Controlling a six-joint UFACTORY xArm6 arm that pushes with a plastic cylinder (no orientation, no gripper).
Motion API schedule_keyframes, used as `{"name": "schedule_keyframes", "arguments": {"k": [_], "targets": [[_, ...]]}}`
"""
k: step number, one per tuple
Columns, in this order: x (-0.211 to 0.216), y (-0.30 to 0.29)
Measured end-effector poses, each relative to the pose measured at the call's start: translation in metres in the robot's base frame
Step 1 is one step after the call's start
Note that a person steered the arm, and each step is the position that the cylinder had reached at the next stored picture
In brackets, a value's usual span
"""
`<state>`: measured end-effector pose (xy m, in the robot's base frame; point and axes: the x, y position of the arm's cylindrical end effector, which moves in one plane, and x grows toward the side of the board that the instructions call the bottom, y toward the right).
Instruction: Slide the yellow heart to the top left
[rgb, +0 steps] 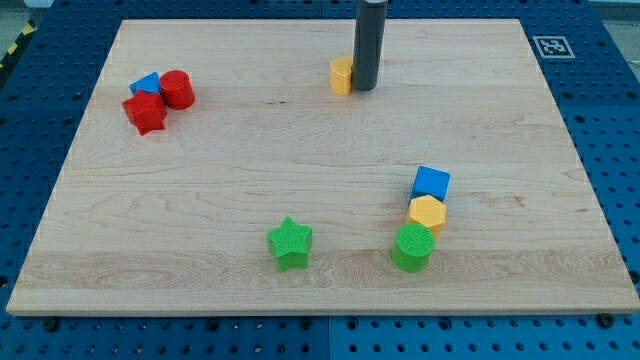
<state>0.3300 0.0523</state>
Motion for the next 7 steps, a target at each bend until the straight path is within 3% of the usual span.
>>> {"name": "schedule_keyframes", "arguments": {"k": [1,3,5,7], "targets": [[0.0,-0.007],[-0.011,-0.087],[-0.061,-0.163],[0.004,-0.074]]}}
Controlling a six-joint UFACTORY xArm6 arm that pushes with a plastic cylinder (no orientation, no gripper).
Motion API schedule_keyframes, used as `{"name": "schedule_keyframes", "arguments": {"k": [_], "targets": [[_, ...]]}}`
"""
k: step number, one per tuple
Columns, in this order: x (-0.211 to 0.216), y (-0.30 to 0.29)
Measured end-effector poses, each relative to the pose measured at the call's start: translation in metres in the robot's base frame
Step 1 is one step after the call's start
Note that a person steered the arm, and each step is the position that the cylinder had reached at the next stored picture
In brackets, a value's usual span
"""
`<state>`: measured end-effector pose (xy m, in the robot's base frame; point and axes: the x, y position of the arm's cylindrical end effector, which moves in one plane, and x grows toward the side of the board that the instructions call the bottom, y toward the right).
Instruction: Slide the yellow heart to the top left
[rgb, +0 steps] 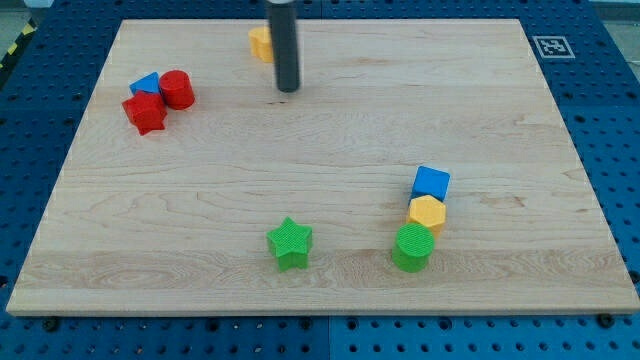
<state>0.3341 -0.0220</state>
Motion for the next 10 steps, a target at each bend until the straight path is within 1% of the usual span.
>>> {"name": "schedule_keyframes", "arguments": {"k": [1,2,3,4,5,6,7,8,9,10], "targets": [[-0.046,0.018],[-0.062,0.017],[-0.062,-0.015],[-0.071,-0.063],[-0.089,-0.091],[-0.087,-0.095],[-0.081,-0.057],[-0.117,-0.052],[-0.123,-0.069],[-0.118,-0.095]]}}
